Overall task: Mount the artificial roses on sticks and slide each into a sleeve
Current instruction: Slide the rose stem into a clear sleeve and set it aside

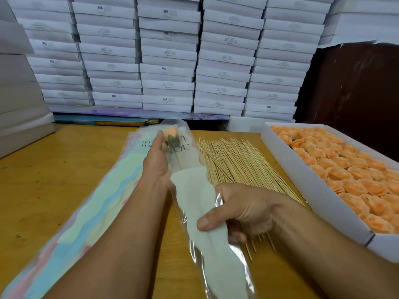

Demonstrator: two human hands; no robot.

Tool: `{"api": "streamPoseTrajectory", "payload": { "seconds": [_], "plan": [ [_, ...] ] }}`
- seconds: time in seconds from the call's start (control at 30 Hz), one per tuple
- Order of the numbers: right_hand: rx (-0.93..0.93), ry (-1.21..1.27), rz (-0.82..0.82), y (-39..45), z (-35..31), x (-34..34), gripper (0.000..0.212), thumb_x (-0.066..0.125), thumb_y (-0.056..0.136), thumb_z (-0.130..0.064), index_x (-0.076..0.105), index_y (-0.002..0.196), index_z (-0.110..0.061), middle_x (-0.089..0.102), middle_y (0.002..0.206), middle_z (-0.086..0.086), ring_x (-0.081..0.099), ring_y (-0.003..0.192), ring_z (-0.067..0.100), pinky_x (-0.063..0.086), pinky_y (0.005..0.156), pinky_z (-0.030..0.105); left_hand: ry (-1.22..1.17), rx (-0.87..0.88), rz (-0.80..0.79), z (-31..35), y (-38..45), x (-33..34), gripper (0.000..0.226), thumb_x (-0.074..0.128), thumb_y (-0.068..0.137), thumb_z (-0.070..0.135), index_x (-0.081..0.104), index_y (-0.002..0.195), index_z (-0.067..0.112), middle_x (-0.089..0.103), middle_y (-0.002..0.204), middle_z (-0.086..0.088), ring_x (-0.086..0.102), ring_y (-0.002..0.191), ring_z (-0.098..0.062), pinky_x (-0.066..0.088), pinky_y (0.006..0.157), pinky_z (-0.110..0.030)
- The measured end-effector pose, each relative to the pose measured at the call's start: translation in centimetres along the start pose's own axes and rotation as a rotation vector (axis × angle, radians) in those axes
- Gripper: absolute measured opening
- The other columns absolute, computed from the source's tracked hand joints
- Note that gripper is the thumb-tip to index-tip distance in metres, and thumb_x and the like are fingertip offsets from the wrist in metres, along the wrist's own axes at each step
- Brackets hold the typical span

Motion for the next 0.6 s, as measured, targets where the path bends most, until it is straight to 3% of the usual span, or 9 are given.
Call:
{"api": "streamPoseTrajectory", "payload": {
  "seconds": [0.1, 0.2, 0.3, 0.43, 0.5, 0.6],
  "plan": [
    [-0.056, 0.017, 0.074, -0.4, -0.6, -1.2, 0.009, 0.064, 0.091, -0.007, 0.067, 0.100, -0.004, 0.075, 0.091, 0.010, 0.064, 0.053, 0.010, 0.045, 0.042, 0.014, 0.032, -0.082, -0.135, -1.1, 0.0, 0.9, 0.089, 0.050, 0.085, 0.077, 0.052, 0.140, 0.008, 0.064, 0.131, -0.019, 0.063, 0.119, -0.037, 0.044, 0.107, -0.053],
    [-0.126, 0.049, 0.250, -0.8, -1.1, -3.5, 0.017, 0.070, 0.089, -0.010, 0.067, 0.103, -0.001, 0.076, 0.093, 0.014, 0.068, 0.061, 0.017, 0.049, 0.042, 0.015, 0.202, -0.060, -0.109, -1.9, 0.3, 1.1, 0.093, 0.052, 0.079, 0.082, 0.060, 0.128, 0.004, 0.066, 0.125, -0.022, 0.060, 0.122, -0.040, 0.042, 0.110, -0.052],
    [-0.169, 0.082, 0.455, -1.3, -1.2, -6.1, 0.022, 0.069, 0.088, -0.013, 0.068, 0.105, 0.000, 0.074, 0.093, 0.017, 0.062, 0.061, 0.022, 0.048, 0.041, 0.017, 0.492, -0.056, -0.094, -2.9, -0.4, 1.5, 0.070, 0.062, 0.077, 0.078, 0.066, 0.092, 0.010, 0.065, 0.083, -0.013, 0.060, 0.085, -0.033, 0.049, 0.083, -0.043],
    [-0.190, 0.106, 0.601, -1.8, -0.9, -8.2, 0.022, 0.061, 0.097, -0.006, 0.066, 0.115, 0.004, 0.073, 0.096, 0.022, 0.060, 0.053, 0.019, 0.047, 0.038, 0.019, 0.742, -0.098, -0.274, -4.5, -1.9, 2.7, 0.048, 0.075, 0.071, 0.067, 0.076, 0.066, 0.019, 0.067, 0.070, -0.005, 0.060, 0.064, -0.020, 0.051, 0.061, -0.033],
    [-0.185, 0.106, 0.618, -1.9, -0.7, -8.5, 0.020, 0.060, 0.098, -0.007, 0.067, 0.115, 0.002, 0.073, 0.094, 0.020, 0.061, 0.050, 0.015, 0.046, 0.037, 0.019, 0.773, -0.099, -0.363, -4.7, -2.5, 3.1, 0.041, 0.080, 0.069, 0.055, 0.080, 0.080, 0.016, 0.070, 0.077, -0.008, 0.062, 0.061, -0.017, 0.050, 0.052, -0.027],
    [-0.181, 0.073, 0.678, -2.3, -0.8, -9.3, 0.024, 0.064, 0.096, -0.012, 0.067, 0.113, 0.004, 0.072, 0.090, 0.018, 0.059, 0.054, 0.015, 0.040, 0.037, 0.019, 0.818, -0.193, -0.479, -5.2, -3.4, 3.2, 0.046, 0.082, 0.073, 0.035, 0.075, 0.105, 0.004, 0.069, 0.100, -0.019, 0.065, 0.076, -0.021, 0.058, 0.058, -0.027]
  ]
}}
Point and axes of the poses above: each hand's wrist, its own y-axis towards the middle knuckle, its own x-axis out of the palm, z = x × y, the point moved 9 cm from there along y, towards the middle knuckle
